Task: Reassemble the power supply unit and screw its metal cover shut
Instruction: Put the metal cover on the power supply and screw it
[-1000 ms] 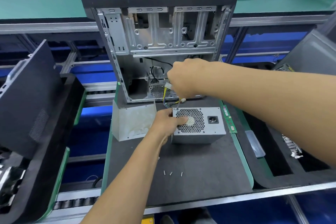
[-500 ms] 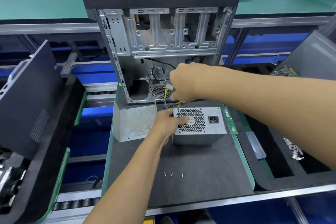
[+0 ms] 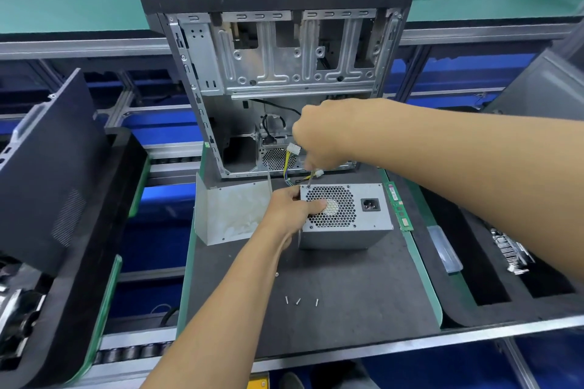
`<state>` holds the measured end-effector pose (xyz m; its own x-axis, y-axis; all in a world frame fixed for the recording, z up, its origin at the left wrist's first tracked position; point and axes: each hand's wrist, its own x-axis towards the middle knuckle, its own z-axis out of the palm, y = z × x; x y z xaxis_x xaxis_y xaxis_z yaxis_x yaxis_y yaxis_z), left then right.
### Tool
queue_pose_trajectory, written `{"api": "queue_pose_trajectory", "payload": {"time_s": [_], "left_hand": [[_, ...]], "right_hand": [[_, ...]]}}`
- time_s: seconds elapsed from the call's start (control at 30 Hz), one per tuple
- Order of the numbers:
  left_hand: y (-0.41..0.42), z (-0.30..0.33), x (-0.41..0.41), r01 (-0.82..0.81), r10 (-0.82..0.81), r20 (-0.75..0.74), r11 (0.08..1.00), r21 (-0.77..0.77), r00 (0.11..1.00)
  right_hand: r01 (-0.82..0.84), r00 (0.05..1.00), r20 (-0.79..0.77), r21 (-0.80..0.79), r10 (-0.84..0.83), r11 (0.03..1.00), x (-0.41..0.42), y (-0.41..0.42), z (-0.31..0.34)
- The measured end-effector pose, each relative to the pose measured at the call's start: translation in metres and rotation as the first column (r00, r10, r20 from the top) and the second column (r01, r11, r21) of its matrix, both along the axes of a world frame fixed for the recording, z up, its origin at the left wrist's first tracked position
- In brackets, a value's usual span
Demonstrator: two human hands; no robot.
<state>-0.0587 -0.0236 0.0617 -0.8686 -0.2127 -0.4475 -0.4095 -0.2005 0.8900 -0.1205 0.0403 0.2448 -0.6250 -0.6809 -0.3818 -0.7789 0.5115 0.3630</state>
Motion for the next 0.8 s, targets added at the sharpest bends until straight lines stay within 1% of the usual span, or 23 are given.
{"api": "queue_pose_trajectory", "payload": {"time_s": [0.07, 0.13, 0.23, 0.27, 0.3, 0.37, 0.4, 0.43, 0.5, 0.53, 0.6, 0.7, 0.73, 0.8], "left_hand": [[0.0, 0.001, 0.0, -0.005, 0.005, 0.008, 1.0, 0.004, 1.0], [0.001, 0.002, 0.001, -0.003, 0.003, 0.015, 1.0, 0.009, 1.0], [0.002, 0.002, 0.003, -0.011, 0.01, 0.028, 1.0, 0.024, 1.0], [0.002, 0.003, 0.003, -0.008, 0.007, 0.034, 1.0, 0.024, 0.999], [0.003, 0.002, 0.003, -0.008, 0.007, 0.038, 1.0, 0.022, 0.999], [0.003, 0.003, 0.002, -0.019, 0.018, 0.033, 1.0, 0.015, 0.999], [0.002, 0.003, 0.001, -0.02, 0.019, 0.03, 1.0, 0.012, 0.999], [0.002, 0.003, -0.001, -0.022, 0.022, 0.029, 1.0, 0.009, 0.999], [0.002, 0.002, -0.002, -0.017, 0.017, 0.038, 1.0, 0.001, 0.999], [0.002, 0.002, -0.003, -0.015, 0.015, 0.045, 1.0, 0.002, 0.999], [0.002, 0.002, -0.004, -0.021, 0.02, 0.054, 1.0, 0.009, 0.998], [0.002, 0.003, -0.005, -0.028, 0.027, 0.067, 0.999, 0.015, 0.997], [0.002, 0.003, -0.005, -0.03, 0.029, 0.072, 0.999, 0.021, 0.997], [0.001, 0.002, -0.005, -0.038, 0.034, 0.08, 0.998, 0.05, 0.996]], "right_hand": [[-0.055, 0.998, -0.006, 0.002, 0.055, 0.999, 0.002, -0.001, 0.0], [-0.104, 0.994, -0.029, -0.046, 0.102, 0.994, 0.001, 0.0, -0.003], [-0.101, 0.993, -0.074, -0.11, 0.093, 0.989, -0.002, -0.003, -0.007], [-0.083, 0.995, -0.074, -0.125, 0.074, 0.989, -0.002, -0.004, -0.007], [-0.031, 0.998, -0.057, -0.121, 0.024, 0.992, -0.003, -0.005, -0.007], [0.078, 0.997, 0.023, -0.059, -0.076, 0.995, -0.003, -0.007, 0.002], [0.086, 0.995, 0.054, -0.016, -0.085, 0.996, -0.003, -0.006, 0.005], [0.052, 0.996, 0.071, 0.012, -0.052, 0.999, -0.004, -0.006, 0.006], [-0.02, 0.996, 0.091, -0.041, 0.024, 0.999, -0.004, -0.005, 0.006], [-0.028, 0.996, 0.081, -0.091, 0.035, 0.995, -0.005, -0.003, 0.004], [-0.004, 0.999, 0.042, -0.144, 0.01, 0.99, -0.008, -0.001, 0.003], [-0.003, 0.999, -0.042, -0.146, -0.003, 0.989, -0.013, 0.0, -0.004], [0.009, 0.999, -0.047, -0.151, -0.017, 0.989, -0.014, 0.001, -0.006], [0.105, 0.994, 0.045, -0.143, -0.099, 0.984, -0.017, 0.003, -0.005]]}}
